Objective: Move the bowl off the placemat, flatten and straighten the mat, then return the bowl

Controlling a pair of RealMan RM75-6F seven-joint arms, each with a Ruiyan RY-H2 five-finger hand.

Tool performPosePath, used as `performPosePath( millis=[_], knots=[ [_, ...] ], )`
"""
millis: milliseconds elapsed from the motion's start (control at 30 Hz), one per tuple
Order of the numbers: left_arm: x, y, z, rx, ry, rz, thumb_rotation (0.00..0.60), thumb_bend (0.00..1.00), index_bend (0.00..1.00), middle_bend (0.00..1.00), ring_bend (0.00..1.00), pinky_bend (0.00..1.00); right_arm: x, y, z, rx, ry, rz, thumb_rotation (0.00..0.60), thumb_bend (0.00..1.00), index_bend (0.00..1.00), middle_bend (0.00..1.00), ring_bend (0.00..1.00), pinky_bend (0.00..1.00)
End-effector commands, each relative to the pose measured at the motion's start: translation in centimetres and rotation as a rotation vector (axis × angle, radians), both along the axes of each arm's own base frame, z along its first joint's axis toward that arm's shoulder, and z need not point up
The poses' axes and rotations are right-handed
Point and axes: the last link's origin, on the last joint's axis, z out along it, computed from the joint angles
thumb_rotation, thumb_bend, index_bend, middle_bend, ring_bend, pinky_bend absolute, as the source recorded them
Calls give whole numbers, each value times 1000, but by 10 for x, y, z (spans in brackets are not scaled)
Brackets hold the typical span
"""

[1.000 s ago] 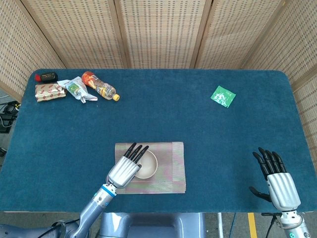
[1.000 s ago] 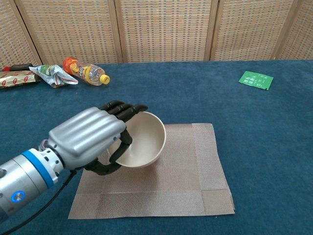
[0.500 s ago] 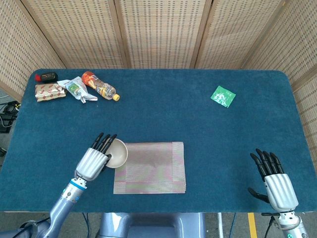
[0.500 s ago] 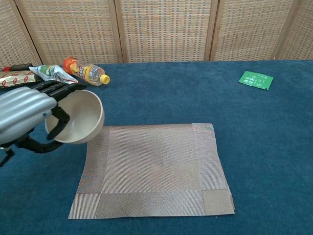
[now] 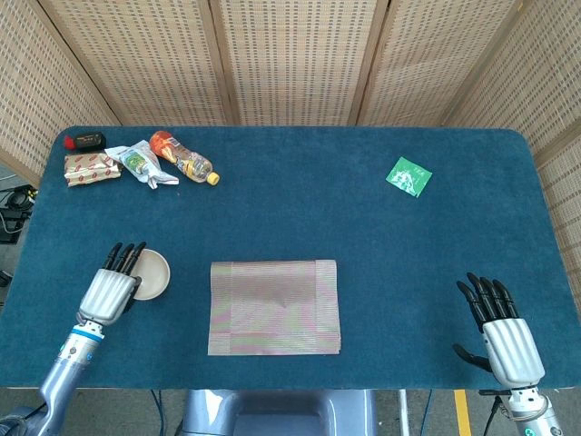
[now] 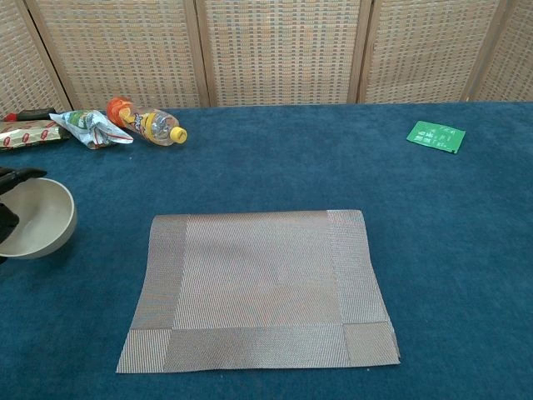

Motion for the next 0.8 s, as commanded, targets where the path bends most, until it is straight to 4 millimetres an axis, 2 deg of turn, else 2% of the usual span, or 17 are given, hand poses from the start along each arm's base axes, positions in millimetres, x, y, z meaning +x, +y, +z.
performPosePath(
  millis=[33, 233, 333, 433, 500, 567, 600, 667, 800],
  knots=[
    [-24, -1, 5, 14, 4, 68, 600, 392, 765, 0, 0, 0, 0, 0, -1, 0, 1, 0, 600, 177, 0, 0, 0, 0],
    [-43, -2, 14, 30, 4, 113, 600, 391, 748, 0, 0, 0, 1, 1, -1, 1, 2, 1, 600, 177, 0, 0, 0, 0],
    [-48, -3, 15, 30, 9, 127, 600, 385, 704, 0, 0, 0, 1, 1, -1, -2, -2, 7, 600, 177, 0, 0, 0, 0],
    [-51, -4, 17, 34, 6, 131, 600, 366, 463, 0, 0, 0, 1, 1, -1, -5, -2, 7, 600, 177, 0, 0, 0, 0],
    [-50, -3, 19, 44, -11, 124, 600, 341, 226, 0, 0, 0, 1, 1, 0, -8, -3, 7, 600, 177, 0, 0, 0, 0],
    [-48, -3, 23, 60, -32, 114, 600, 324, 86, 0, 0, 0, 1, 1, 0, -11, -4, 8, 600, 177, 0, 0, 0, 0],
    [-48, -2, 25, 67, -41, 109, 600, 322, 36, 0, 0, 0, 1, 1, 0, -11, -4, 8, 600, 177, 0, 0, 0, 0],
    [-46, -1, 29, 84, -61, 98, 600, 321, 0, 0, 0, 0, 1, 1, 0, -11, -4, 9, 600, 178, 0, 0, 0, 0],
    [-40, 1, 38, 118, -103, 70, 600, 320, 0, 0, 0, 0, 2, 2, -1, -10, -1, 12, 600, 177, 0, 0, 0, 0]
  ],
)
